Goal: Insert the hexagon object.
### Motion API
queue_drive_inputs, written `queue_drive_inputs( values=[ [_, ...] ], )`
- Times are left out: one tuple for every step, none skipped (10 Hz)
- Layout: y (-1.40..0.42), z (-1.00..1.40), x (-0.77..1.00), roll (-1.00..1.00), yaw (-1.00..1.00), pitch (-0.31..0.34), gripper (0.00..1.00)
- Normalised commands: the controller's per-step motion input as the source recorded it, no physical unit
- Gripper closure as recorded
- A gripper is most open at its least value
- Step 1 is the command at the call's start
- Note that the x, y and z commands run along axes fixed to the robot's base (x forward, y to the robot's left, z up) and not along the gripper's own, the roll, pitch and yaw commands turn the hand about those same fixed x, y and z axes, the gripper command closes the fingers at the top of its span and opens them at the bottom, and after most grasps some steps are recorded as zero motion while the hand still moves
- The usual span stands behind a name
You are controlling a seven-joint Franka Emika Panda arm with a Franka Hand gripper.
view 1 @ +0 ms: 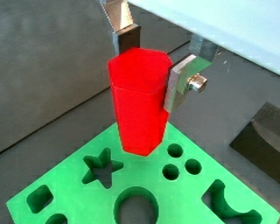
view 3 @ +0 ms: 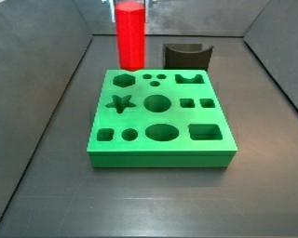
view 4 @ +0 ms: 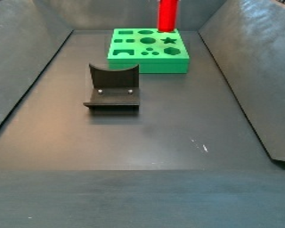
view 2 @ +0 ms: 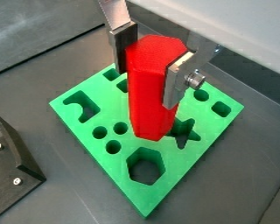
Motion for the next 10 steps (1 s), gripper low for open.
queue_drive_inputs(
  values=[
    [0.03, -0.38, -0.28, -0.13, 0.00, -0.114, 1.00],
    [0.19, -0.47, -0.41, -0.12, 0.00, -0.144, 1.00],
    [0.21, -0.56, -0.18, -0.09, -0.03, -0.057, 1.00],
    [0.29, -0.63, -0.02, -0.04, -0.13, 0.000, 1.00],
    [0.36, -0.58, 0.00, 0.00, -0.17, 0.000, 1.00],
    [0.33, -0.49, 0.00, 0.00, -0.10, 0.000, 1.00],
    [0.27, -0.42, -0.04, 0.00, 0.00, 0.000, 1.00],
    [0.25, -0.44, -0.09, 0.00, 0.00, 0.000, 1.00],
    [0.31, -0.50, -0.14, 0.00, 0.00, -0.003, 1.00],
    [0.36, -0.43, -0.07, 0.04, 0.00, 0.000, 1.00]
  ],
)
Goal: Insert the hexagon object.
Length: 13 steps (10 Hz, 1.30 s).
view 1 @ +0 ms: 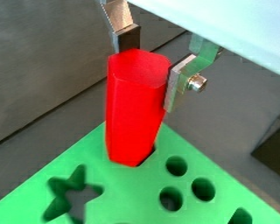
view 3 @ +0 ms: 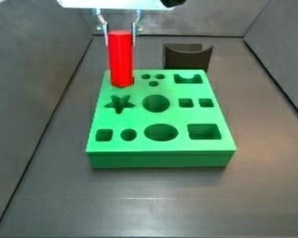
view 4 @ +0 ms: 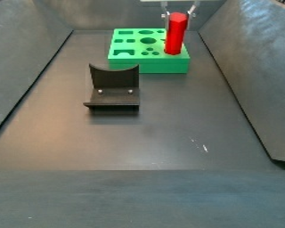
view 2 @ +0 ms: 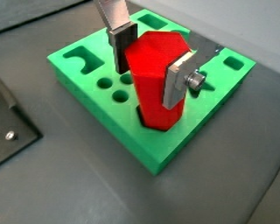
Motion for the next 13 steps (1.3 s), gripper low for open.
queue_drive_inputs(
  values=[
    [0.13, -0.24, 0.00, 0.03, 0.00, 0.006, 1.00],
    [0.00, -0.03, 0.05, 0.03, 0.00, 0.039, 1.00],
    [-0.12, -0.07, 0.00, 0.21, 0.00, 0.004, 1.00],
    [-0.35, -0.48, -0.06, 0.44, 0.00, -0.050, 1.00],
    [-0.45, -0.79, 0.00, 0.15, 0.00, -0.079, 1.00],
    [-0.27, -0.74, 0.00, -0.07, 0.00, -0.020, 1.00],
    [-0.25, -0.69, 0.00, -0.08, 0.00, -0.037, 1.00],
    [-0.05, -0.75, -0.15, -0.17, 0.00, -0.090, 1.00],
    [0.00, -1.00, -0.25, -0.06, 0.00, -0.071, 1.00],
    [0.00, -1.00, -0.25, 0.00, -0.04, -0.079, 1.00],
    [0.00, -0.87, -0.19, 0.00, -0.07, -0.071, 1.00],
    [0.00, -0.07, 0.00, -0.10, 0.00, 0.000, 1.00],
    [0.00, 0.00, 0.00, 0.00, 0.00, 0.000, 1.00]
  ],
)
